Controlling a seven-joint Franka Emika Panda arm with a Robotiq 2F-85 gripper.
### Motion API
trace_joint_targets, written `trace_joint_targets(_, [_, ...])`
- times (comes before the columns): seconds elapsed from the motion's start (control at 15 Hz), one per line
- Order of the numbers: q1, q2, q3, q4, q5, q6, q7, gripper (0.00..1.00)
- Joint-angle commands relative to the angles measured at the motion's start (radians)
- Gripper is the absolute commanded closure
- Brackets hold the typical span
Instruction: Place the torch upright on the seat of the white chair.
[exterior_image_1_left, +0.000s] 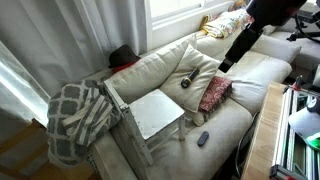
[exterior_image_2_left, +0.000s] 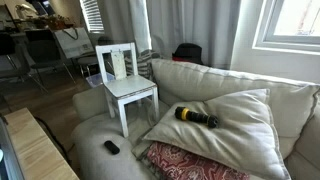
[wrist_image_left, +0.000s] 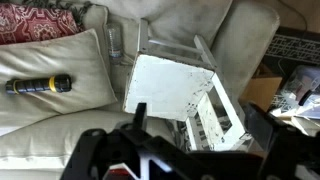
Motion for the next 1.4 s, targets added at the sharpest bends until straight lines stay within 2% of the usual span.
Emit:
trace_joint_targets(0.0, [0.01, 0.004, -0.011, -0.011, -0.012, -0.005, 0.008, 0.0])
trace_joint_targets(0.47, [0.01, 0.016, -0.012, -0.032, -0.013, -0.005, 0.008, 0.0])
trace_joint_targets(0.6, [-0.083, 0.055, -0.014, -0.01, -0.046, 0.012, 0.071, 0.0])
trace_joint_targets(0.8, [-0.236, 0.157, -0.055, 0.01, -0.122, 0.071, 0.1, 0.0])
trace_joint_targets(1.0, [-0.401, 0.311, -0.064, 0.076, -0.23, 0.144, 0.177, 0.0])
trace_joint_targets(1.13, [-0.493, 0.421, -0.048, 0.126, -0.31, 0.191, 0.28, 0.0])
trace_joint_targets(1.33, [-0.552, 0.577, -0.052, 0.213, -0.435, 0.196, 0.489, 0.0])
